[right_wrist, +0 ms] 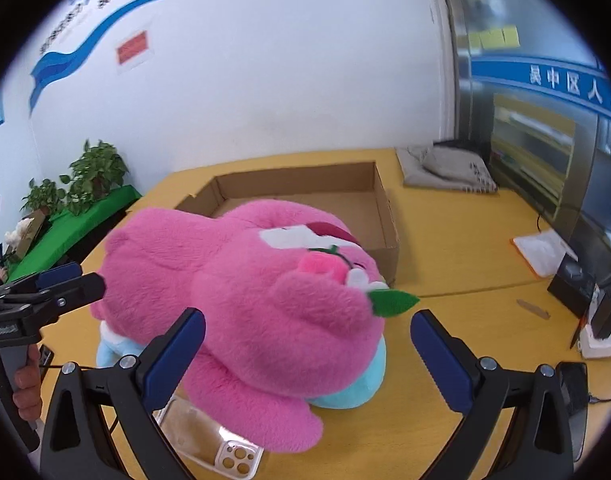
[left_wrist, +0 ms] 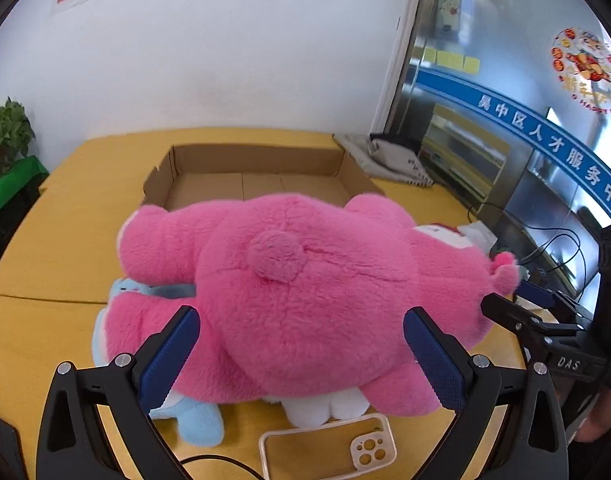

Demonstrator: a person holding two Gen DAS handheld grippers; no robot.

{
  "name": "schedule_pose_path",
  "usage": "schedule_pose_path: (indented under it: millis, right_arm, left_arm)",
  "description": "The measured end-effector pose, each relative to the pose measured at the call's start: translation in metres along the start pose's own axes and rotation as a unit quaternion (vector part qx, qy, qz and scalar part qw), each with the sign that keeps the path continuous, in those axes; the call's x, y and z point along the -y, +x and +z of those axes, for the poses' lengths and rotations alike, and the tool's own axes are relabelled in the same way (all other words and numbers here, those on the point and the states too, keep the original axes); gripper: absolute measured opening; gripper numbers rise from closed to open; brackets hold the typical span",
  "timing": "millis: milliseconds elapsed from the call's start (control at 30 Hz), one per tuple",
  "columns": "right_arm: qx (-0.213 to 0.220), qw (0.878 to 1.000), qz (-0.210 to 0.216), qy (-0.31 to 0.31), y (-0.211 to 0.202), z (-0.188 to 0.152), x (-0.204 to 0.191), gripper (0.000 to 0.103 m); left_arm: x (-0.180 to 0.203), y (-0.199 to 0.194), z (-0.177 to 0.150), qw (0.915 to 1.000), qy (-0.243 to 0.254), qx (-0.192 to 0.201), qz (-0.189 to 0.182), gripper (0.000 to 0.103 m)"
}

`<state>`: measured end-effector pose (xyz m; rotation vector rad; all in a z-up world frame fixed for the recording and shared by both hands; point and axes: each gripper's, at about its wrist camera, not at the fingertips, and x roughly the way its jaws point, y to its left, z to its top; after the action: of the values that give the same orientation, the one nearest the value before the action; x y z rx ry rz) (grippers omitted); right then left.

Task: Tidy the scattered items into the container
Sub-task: 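Close both grippers on the pink plush bear's back, then lift the pink bear with both grippers and lower it into the box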

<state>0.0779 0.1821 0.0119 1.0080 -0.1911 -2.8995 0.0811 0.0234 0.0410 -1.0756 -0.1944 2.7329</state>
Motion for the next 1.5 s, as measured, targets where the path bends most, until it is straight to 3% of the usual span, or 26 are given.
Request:
schedule_pose_path:
  millis: [67,200,333,533,633,833,933,1100,1267,1367,1500]
  right_arm:
    - [-0.030,0.999,0.002,0.025,0.023,0.002,0.008,0.102]
    - [-0.042,0.998,0.025,0.026,0.047,0.002,0.005,0.102]
    - [-0.046,0.997,0.054,0.027,0.060,-0.003,0.004,0.085]
    - [-0.013,0.998,0.062,0.029,0.047,-0.002,-0.008,0.059]
    - [0.012,0.998,0.064,0.017,0.033,0.009,-0.017,0.052]
    - [0.055,0.995,0.079,0.029,0.021,0.045,-0.016,0.049]
    - [0.068,0.993,0.087,0.033,0.030,0.072,-0.015,0.049]
    - [0.098,0.990,0.095,0.034,0.054,0.132,-0.013,0.049]
    - [0.109,0.989,0.090,0.038,0.115,0.202,-0.007,0.049]
    - [0.099,0.991,0.080,0.036,0.164,0.226,0.000,0.050]
    - [0.057,0.997,0.050,0.033,0.245,0.231,0.017,0.050]
  left_arm:
    - [-0.005,0.020,0.000,0.9997,-0.005,-0.023,0.006,0.103]
    - [-0.015,0.041,-0.005,0.9989,-0.015,-0.043,-0.010,0.099]
    - [-0.018,0.039,-0.007,0.9987,-0.016,-0.043,-0.023,0.085]
    - [-0.023,0.029,-0.002,0.9980,-0.031,-0.039,-0.039,0.059]
    - [-0.025,0.017,0.009,0.9977,-0.039,-0.027,-0.048,0.051]
    - [-0.030,0.003,0.043,0.9971,-0.047,0.006,-0.061,0.046]
    - [-0.031,0.002,0.076,0.9977,-0.029,0.029,-0.053,0.046]
    - [-0.043,0.039,0.150,0.9980,-0.002,0.046,-0.043,0.046]
    - [-0.057,0.086,0.222,0.9977,0.025,0.055,-0.032,0.046]
    - [-0.077,0.155,0.234,0.9993,0.016,0.013,-0.032,0.046]
    - [-0.105,0.249,0.241,0.9984,0.004,-0.047,-0.029,0.045]
